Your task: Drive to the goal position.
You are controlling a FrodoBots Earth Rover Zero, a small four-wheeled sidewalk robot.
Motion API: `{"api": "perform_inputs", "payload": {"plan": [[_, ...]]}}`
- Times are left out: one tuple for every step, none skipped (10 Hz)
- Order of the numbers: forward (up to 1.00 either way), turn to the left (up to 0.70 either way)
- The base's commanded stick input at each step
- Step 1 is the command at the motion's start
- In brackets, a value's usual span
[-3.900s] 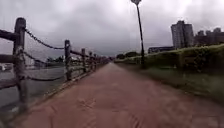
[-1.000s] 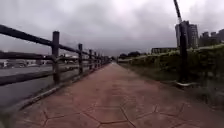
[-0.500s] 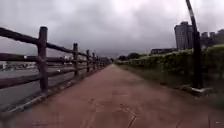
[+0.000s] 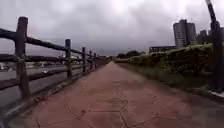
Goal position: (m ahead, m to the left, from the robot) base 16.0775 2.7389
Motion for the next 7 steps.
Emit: {"api": "perform_inputs", "payload": {"plan": [[1.0, 0.0], [1.0, 0.0], [1.0, 0.0], [1.0, 0.0], [1.0, 0.0], [1.0, 0.0], [1.0, 0.0]]}}
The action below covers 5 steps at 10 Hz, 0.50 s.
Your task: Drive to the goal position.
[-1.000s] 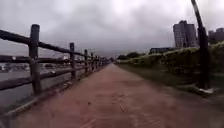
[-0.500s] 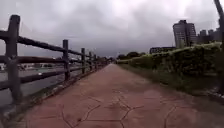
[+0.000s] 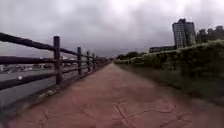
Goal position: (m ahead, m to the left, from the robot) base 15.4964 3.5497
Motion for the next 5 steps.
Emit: {"api": "perform_inputs", "payload": {"plan": [[1.0, 0.02], [1.0, 0.15], [1.0, 0.18], [1.0, 0.0], [1.0, 0.0]]}}
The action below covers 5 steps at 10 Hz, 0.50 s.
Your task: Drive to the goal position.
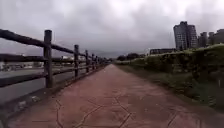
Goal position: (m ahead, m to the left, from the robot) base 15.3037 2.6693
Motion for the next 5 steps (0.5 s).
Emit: {"api": "perform_inputs", "payload": {"plan": [[1.0, 0.0], [1.0, 0.09], [1.0, 0.32], [1.0, 0.4], [1.0, 0.19]]}}
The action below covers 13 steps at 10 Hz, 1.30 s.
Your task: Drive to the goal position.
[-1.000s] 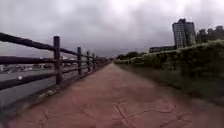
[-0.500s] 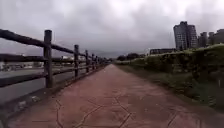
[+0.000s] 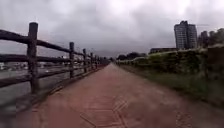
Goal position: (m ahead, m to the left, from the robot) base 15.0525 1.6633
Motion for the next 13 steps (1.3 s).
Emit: {"api": "perform_inputs", "payload": {"plan": [[1.0, 0.0], [1.0, 0.0], [1.0, 0.0], [1.0, 0.0], [1.0, 0.21], [1.0, 0.39], [1.0, 0.28], [1.0, 0.04], [1.0, 0.0], [1.0, 0.0], [1.0, -0.17], [1.0, -0.24], [1.0, -0.1]]}}
